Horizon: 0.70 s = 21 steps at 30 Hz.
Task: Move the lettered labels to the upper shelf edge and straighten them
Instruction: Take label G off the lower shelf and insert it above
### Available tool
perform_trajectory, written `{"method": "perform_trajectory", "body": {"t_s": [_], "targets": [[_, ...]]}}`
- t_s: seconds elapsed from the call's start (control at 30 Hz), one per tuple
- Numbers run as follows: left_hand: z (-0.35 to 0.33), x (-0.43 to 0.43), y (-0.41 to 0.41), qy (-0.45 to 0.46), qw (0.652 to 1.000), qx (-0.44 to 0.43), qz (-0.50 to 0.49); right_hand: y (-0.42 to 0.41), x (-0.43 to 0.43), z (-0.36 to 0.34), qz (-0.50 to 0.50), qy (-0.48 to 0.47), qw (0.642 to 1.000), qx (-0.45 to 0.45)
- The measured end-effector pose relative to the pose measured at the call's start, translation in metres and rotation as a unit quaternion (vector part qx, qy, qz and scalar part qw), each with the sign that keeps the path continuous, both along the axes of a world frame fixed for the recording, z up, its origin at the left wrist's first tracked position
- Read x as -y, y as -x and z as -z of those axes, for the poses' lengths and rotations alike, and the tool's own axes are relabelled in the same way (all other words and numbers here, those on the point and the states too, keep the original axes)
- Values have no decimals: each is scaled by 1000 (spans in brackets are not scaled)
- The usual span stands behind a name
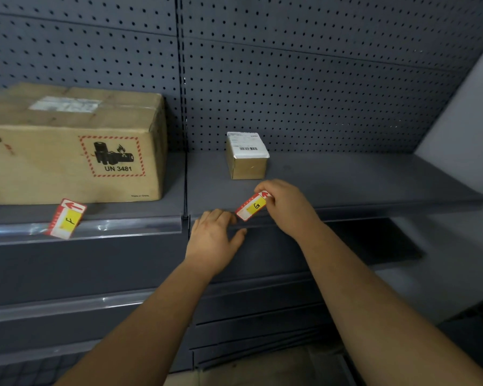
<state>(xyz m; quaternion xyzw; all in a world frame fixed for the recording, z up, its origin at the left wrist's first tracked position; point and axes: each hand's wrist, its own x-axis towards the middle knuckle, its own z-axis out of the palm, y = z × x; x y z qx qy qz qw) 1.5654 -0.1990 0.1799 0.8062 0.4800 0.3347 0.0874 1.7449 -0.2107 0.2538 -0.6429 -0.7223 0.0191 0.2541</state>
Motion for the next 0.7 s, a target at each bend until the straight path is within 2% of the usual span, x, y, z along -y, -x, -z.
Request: {"method": "perform_trajectory", "body": {"t_s": [0.17, 0.43, 0.7], "targets": [[-5, 0, 7, 40, 999, 14, 22, 11, 2, 9, -16, 44, 997, 54], [-35, 17, 39, 16, 1000, 7, 20, 14, 28, -4, 52, 6, 998, -24], [-57, 65, 119, -23, 999, -35, 11, 81, 79, -7, -24, 37, 998, -46]]}}
